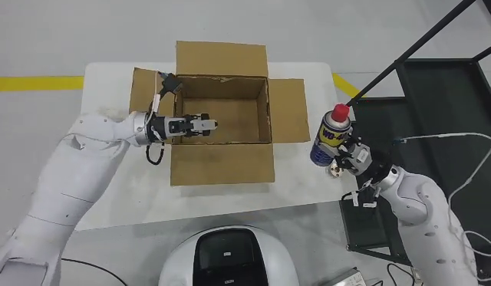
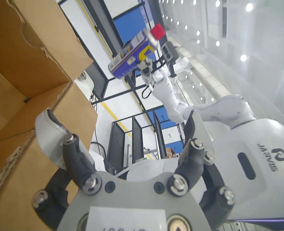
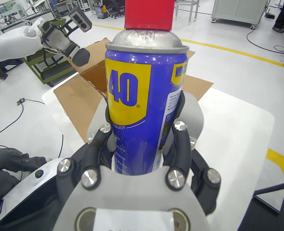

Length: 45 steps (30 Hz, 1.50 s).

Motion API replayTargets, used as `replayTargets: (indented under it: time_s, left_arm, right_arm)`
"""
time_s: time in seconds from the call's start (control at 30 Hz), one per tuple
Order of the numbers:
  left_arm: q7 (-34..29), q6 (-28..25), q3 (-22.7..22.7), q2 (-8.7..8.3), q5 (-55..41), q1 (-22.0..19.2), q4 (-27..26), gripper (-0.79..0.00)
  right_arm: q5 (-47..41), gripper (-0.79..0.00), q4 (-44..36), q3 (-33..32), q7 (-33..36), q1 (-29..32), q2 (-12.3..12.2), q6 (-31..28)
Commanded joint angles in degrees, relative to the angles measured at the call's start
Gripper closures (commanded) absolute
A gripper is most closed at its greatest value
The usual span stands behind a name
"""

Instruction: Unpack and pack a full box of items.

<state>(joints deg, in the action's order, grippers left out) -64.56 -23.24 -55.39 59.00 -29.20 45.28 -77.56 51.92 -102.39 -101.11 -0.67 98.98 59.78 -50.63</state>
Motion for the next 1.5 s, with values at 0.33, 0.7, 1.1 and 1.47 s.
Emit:
replayTargets:
  time_s: [0.33, 0.7, 1.1, 1.47]
  left_arm:
    - [-0.24, 3.48, -8.58, -1.93, -2.12, 2.36, -0.05, -0.785]
    - [-0.24, 3.48, -8.58, -1.93, -2.12, 2.36, -0.05, -0.785]
    - [-0.24, 3.48, -8.58, -1.93, -2.12, 2.36, -0.05, -0.785]
    - [-0.24, 3.48, -8.58, -1.93, -2.12, 2.36, -0.05, -0.785]
  right_arm:
    - [0.61, 0.000, 1.57, 2.08, -1.04, 0.56, 0.06, -0.62]
    - [1.86, 0.000, 1.50, 0.45, -2.28, 2.65, -0.01, -1.15]
    - [1.41, 0.000, 2.68, 0.70, -5.18, 3.91, 0.29, 0.74]
    - [17.15, 0.000, 14.39, 2.36, -35.50, 10.00, 1.86, 4.12]
